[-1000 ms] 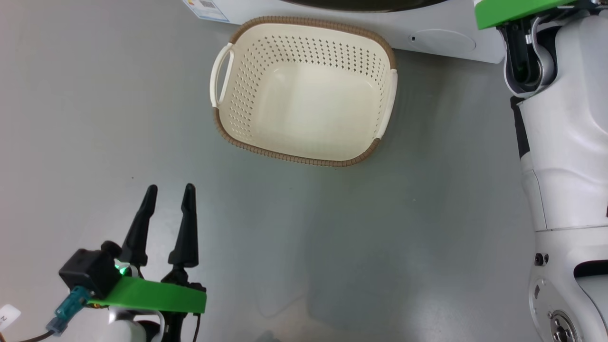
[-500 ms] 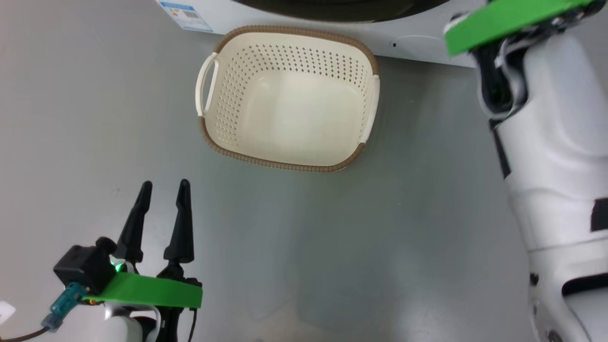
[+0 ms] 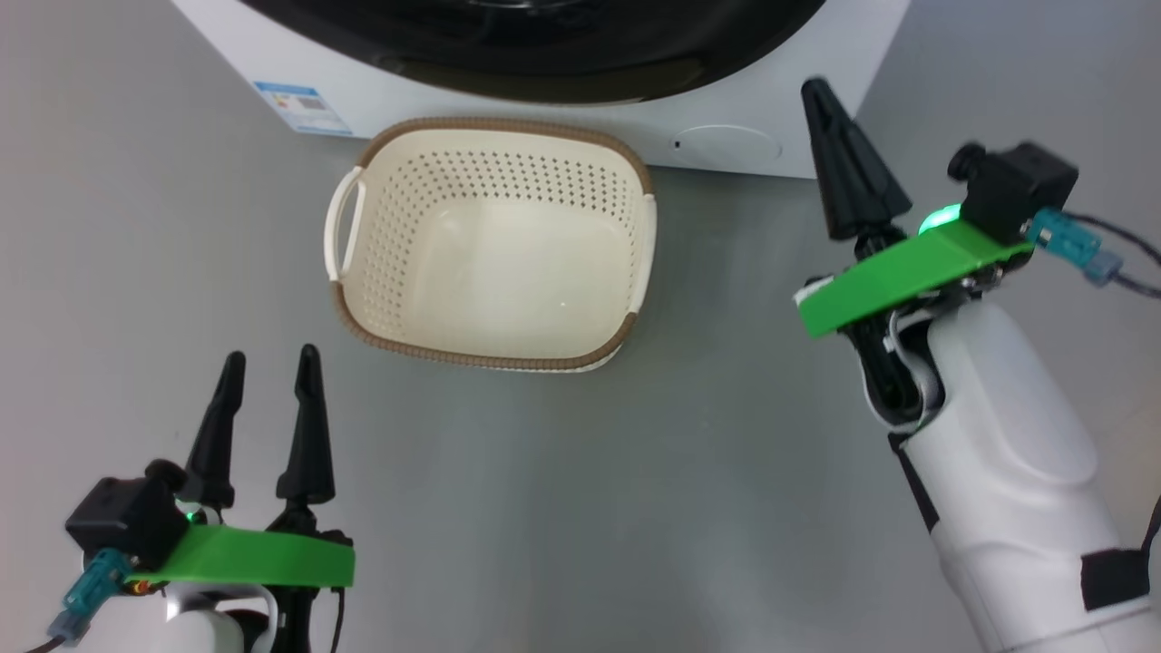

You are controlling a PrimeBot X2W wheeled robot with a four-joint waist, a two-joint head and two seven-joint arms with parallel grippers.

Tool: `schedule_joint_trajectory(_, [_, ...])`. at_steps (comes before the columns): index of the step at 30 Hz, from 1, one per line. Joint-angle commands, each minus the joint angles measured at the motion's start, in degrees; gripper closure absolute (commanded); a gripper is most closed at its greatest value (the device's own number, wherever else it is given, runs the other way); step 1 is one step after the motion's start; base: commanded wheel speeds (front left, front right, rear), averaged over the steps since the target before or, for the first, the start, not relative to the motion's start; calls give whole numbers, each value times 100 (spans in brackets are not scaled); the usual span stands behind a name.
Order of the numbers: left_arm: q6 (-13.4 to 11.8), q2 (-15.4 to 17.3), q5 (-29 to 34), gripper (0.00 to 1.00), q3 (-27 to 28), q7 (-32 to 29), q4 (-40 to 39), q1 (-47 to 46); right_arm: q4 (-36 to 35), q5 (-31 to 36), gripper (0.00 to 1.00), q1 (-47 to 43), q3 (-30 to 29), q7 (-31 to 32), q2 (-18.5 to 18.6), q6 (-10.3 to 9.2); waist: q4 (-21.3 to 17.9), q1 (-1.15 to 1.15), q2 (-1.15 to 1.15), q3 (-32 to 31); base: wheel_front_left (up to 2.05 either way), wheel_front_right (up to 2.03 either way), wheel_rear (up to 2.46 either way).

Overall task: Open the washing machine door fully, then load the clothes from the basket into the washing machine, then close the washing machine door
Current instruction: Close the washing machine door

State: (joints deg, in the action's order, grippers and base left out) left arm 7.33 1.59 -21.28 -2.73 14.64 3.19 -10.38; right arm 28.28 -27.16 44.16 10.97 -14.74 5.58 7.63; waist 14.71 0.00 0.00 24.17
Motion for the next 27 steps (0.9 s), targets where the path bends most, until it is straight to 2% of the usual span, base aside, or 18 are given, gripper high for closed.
schedule_joint_trajectory(1, [4,129,96,0,268,36,-125,125,-249,12,100,-277,198,-26,-113,-14,-222,0,0,-206,0,0,0])
schedule_joint_trajectory(6, [6,129,177,0,401,36,-130,157,-404,151,100,-679,303,-26,-44,-14,-367,0,0,-322,0,0,0])
schedule_joint_trajectory(7, [7,129,198,0,428,36,-133,163,-419,182,85,-762,320,-26,-30,-14,-398,0,0,-351,0,0,0])
schedule_joint_trajectory(8, [7,129,215,0,457,36,-142,170,-441,228,64,-835,325,-26,-14,-14,-428,0,0,-383,0,0,0])
schedule_joint_trajectory(9, [8,129,229,0,489,36,-152,177,-475,284,22,-900,326,-26,2,-14,-456,0,0,-413,0,0,0])
schedule_joint_trajectory(10, [8,129,238,0,524,36,-159,186,-501,327,0,-969,329,-26,5,-14,-485,0,0,-450,0,0,0])
schedule_joint_trajectory(27, [11,129,391,0,1021,36,-142,562,-1169,725,0,-2245,-167,-26,-186,-14,-1079,0,0,-1136,0,0,0])
